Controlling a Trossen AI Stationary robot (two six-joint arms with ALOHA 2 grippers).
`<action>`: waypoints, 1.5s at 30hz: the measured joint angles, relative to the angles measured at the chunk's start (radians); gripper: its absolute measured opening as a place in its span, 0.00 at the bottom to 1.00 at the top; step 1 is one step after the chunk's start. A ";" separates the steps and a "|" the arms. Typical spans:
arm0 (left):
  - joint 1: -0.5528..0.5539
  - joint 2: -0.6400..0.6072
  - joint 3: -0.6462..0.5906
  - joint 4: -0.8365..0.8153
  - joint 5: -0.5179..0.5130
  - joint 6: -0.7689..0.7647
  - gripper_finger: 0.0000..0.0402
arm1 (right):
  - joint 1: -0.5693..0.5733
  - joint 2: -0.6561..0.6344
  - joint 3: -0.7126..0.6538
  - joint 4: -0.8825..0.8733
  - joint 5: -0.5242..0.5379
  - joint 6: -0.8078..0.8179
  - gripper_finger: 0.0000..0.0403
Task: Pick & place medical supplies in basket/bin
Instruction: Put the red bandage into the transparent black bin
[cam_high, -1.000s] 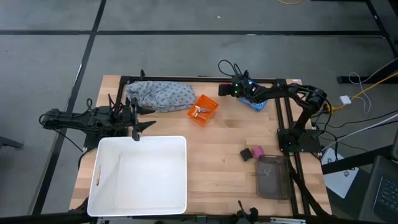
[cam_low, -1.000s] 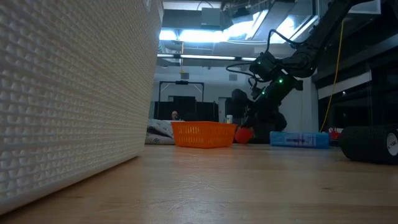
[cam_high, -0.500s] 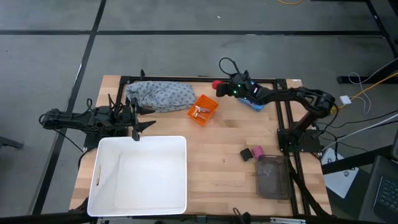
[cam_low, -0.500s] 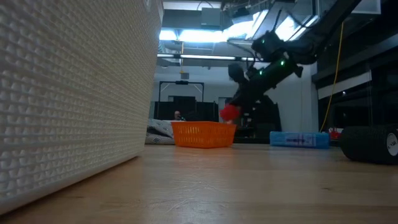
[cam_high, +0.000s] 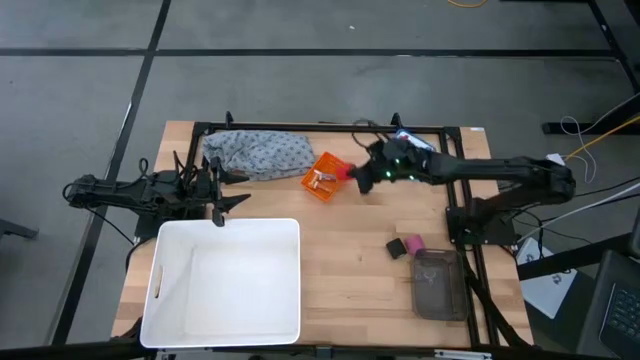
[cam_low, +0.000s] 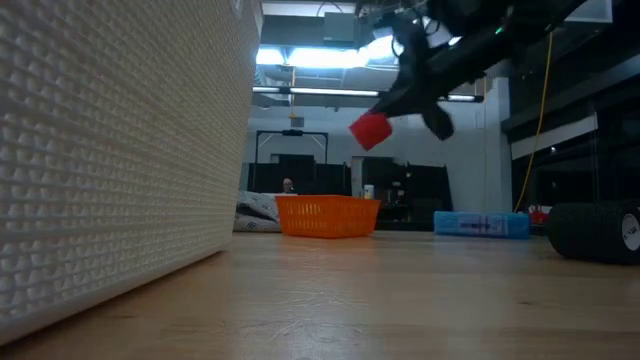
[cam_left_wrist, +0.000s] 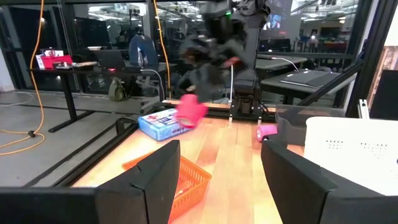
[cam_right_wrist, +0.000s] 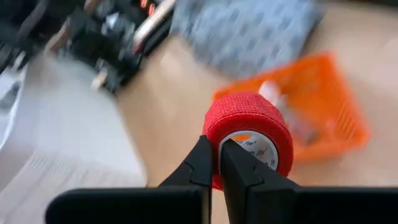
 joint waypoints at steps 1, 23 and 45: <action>0.000 0.000 0.000 0.000 0.000 0.000 0.55 | 0.025 -0.021 0.000 -0.038 -0.006 0.014 0.03; 0.000 0.000 0.000 0.018 -0.003 0.057 0.56 | 0.689 -0.228 0.000 -0.582 -0.176 0.761 0.03; 0.000 0.000 -0.001 0.022 0.006 0.037 0.55 | 0.977 -0.204 0.000 -1.039 -0.049 1.196 0.04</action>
